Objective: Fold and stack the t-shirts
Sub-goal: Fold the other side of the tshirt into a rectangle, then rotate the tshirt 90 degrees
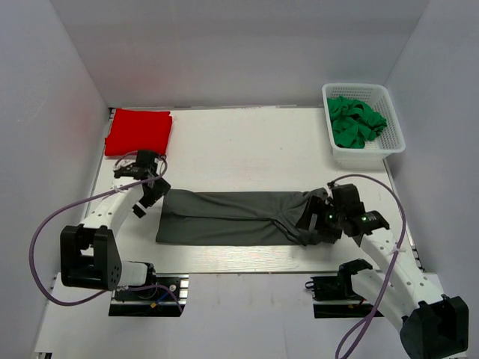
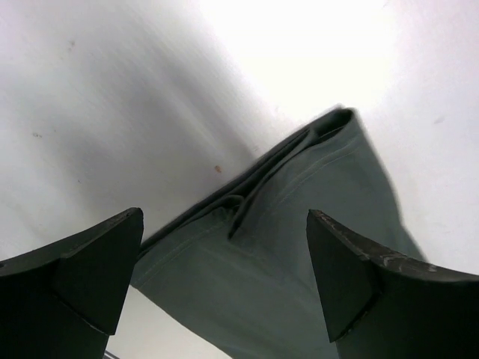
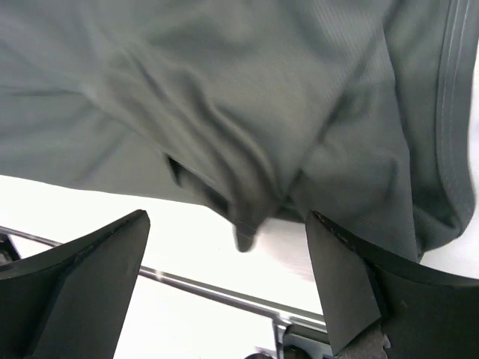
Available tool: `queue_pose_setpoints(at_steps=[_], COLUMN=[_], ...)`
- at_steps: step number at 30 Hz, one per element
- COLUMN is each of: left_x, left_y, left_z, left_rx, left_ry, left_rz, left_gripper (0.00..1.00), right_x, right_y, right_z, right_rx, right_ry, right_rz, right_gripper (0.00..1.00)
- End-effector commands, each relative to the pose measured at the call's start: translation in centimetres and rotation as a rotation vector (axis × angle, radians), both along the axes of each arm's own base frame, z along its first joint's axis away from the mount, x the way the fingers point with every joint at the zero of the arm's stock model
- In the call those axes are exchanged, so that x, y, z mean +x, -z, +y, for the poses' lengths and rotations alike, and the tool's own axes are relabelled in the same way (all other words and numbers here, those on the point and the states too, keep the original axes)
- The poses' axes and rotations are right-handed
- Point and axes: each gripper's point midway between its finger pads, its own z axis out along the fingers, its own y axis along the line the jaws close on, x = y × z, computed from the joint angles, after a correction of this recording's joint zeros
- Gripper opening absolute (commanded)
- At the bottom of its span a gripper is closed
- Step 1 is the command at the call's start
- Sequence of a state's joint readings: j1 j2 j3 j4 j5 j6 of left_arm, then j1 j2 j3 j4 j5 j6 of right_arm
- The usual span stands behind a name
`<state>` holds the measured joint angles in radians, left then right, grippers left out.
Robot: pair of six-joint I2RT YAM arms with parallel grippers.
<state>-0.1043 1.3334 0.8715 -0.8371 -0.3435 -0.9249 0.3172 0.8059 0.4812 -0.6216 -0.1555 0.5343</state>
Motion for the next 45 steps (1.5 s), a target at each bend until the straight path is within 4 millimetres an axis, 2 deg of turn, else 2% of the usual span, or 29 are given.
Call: queue_pose_setpoints(at_steps=[1,5,7,9,10,13,14,15,16,18,19,21,23,25,26,27,30,31,32,33,34,35,38,39,41,42,44,45], left_x=[0.8,3.6,4.9,5.3,5.6,5.2,5.7,5.6,5.1,4.7,3.9,2.8,0.7,-1.8,-2.8,-4.6,-7.6,-8.1,-9.1,-9.7,-9.8,-10.0,-11.1,-11.7,-13.4,-13.8,-15.3,-15.5], left_y=[-2.6,-4.7,-5.1,-4.5,-3.5,-1.3,-0.9,0.4,1.6,3.0,4.0,4.6,6.1,6.9,7.2,7.3,7.6,7.4,7.3,7.7,7.7,7.7,7.4,7.3,7.4,7.2,6.8,6.3], left_z=[1.0,-1.0,-2.7,-4.5,-5.7,-8.1,-8.9,-9.2,-9.3,-8.9,-8.6,-8.5,-8.4,-8.4,-8.3,-8.2,-8.4,-8.8,-9.9,-10.2,-10.5,-10.8,-11.6,-12.0,-12.9,-13.5,-13.7,-14.5], left_rx=[0.037,-0.030,-0.104,-0.165,-0.226,-0.336,-0.356,-0.371,-0.363,-0.330,-0.319,-0.310,-0.308,-0.319,-0.321,-0.318,-0.328,-0.346,-0.392,-0.408,-0.409,-0.418,-0.389,-0.397,-0.431,-0.433,-0.433,-0.446], left_ry=[-0.059,0.042,0.133,0.207,0.238,0.300,0.324,0.327,0.329,0.317,0.305,0.304,0.304,0.297,0.285,0.290,0.297,0.294,0.325,0.328,0.330,0.343,0.419,0.432,0.458,0.475,0.478,0.507], left_rz=[-0.035,-0.128,-0.171,-0.191,-0.205,-0.184,-0.197,-0.170,-0.146,-0.108,-0.065,-0.021,0.042,0.094,0.118,0.161,0.233,0.232,0.248,0.259,0.261,0.265,0.373,0.406,0.477,0.495,0.562,0.570], left_gripper=[1.00,1.00,1.00,1.00,1.00,1.00,1.00,1.00,1.00,1.00,1.00,1.00,1.00,1.00,1.00,1.00,1.00,1.00,1.00,1.00,1.00,1.00,1.00,1.00,1.00,1.00,1.00,1.00], right_x=[3.2,5.1,6.2,6.8,6.9,6.3,6.4,6.3,6.0,6.0,6.0,6.2,6.3,7.8,9.0,9.4,12.8,13.9,15.6,16.1,17.4,18.6,22.2,22.5,26.2,26.2,29.2,29.5], right_y=[-4.2,-5.1,-5.3,-4.9,-4.6,-2.3,-1.4,-1.1,0.2,0.9,1.8,2.4,3.6,4.0,3.5,3.9,3.8,3.0,3.7,3.4,2.5,3.4,4.3,5.7,4.0,6.4,4.5,6.1], right_z=[1.0,2.5,2.7,2.7,2.7,2.0,1.6,1.5,1.3,1.4,1.4,1.2,1.0,0.4,0.6,0.6,1.9,3.0,3.9,4.8,6.0,6.5,7.5,7.5,8.3,8.2,9.3,9.5], right_rx=[0.019,0.063,0.058,0.055,0.062,0.034,0.008,-0.001,-0.018,-0.024,-0.030,-0.043,-0.070,-0.102,-0.099,-0.105,-0.062,-0.021,0.001,0.039,0.075,0.080,0.080,0.064,0.055,0.034,0.066,0.056], right_ry=[-0.043,-0.100,-0.098,-0.074,-0.036,0.031,0.061,0.064,0.077,0.076,0.080,0.088,0.100,0.119,0.119,0.124,0.110,0.065,0.042,0.018,-0.022,-0.028,-0.032,-0.037,-0.038,-0.034,-0.038,-0.035], right_rz=[-0.139,-0.185,-0.205,-0.198,-0.178,-0.069,-0.038,-0.022,0.026,0.054,0.084,0.095,0.140,0.137,0.109,0.121,0.072,0.050,0.040,0.040,0.004,0.009,-0.002,0.033,-0.044,0.011,-0.038,-0.015], right_gripper=[0.90,0.90,0.90,0.90,0.90,0.90,0.90,0.90,0.90,0.90,0.90,0.90,0.90,0.90,0.90,0.90,0.90,0.90,0.90,0.90,0.90,0.90,0.90,0.90,0.90,0.90,0.90,0.90])
